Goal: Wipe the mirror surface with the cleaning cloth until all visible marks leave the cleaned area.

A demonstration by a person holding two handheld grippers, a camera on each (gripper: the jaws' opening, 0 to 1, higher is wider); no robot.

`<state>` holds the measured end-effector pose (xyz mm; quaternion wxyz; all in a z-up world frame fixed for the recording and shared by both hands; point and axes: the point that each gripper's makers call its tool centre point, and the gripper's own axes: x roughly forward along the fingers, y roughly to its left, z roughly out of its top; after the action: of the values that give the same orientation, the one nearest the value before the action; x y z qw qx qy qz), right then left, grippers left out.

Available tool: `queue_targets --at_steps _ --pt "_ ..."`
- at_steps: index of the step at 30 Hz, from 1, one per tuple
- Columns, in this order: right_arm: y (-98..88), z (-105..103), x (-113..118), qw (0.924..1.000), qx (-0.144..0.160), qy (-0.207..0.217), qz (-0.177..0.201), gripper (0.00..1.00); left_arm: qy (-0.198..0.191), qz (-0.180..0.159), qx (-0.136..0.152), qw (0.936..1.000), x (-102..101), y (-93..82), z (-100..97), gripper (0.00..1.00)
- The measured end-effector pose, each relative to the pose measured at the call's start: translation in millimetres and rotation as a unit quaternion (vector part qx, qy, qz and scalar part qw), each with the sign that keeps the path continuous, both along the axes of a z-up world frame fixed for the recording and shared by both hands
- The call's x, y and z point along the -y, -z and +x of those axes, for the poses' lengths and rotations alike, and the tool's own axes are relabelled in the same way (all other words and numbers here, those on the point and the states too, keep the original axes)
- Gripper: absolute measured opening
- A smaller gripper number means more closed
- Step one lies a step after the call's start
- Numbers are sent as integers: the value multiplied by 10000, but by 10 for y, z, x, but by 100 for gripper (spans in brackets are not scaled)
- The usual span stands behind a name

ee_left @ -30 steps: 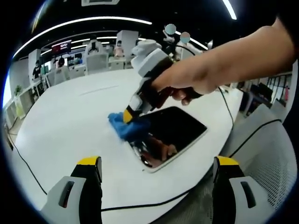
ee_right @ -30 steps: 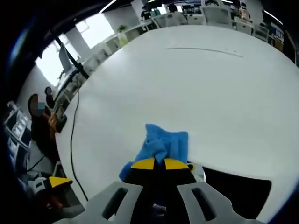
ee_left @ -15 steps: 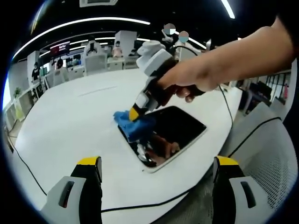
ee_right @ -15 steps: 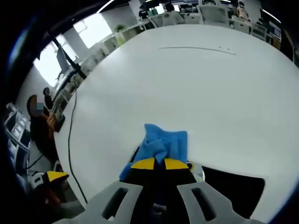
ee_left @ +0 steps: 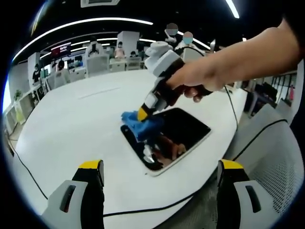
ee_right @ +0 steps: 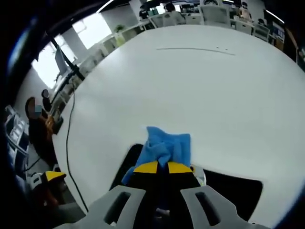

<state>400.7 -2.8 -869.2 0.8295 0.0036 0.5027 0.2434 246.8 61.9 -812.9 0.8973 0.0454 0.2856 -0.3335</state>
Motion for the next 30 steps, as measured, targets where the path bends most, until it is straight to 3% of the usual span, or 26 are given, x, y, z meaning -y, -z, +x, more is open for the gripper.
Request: queue_targets --at_steps 8,15,30 --pt "-7 -31 2 9996 274 -28 -77 0 -34 -1 26 10000 -4 -7 8 100" --pt "-5 -173 9 9999 114 84 -4 0 -23 0 44 10000 0 -13 5 100" --pt "-7 -533 -3 10000 81 -29 -5 0 5 47 123 9999 -10 -23 7 100"
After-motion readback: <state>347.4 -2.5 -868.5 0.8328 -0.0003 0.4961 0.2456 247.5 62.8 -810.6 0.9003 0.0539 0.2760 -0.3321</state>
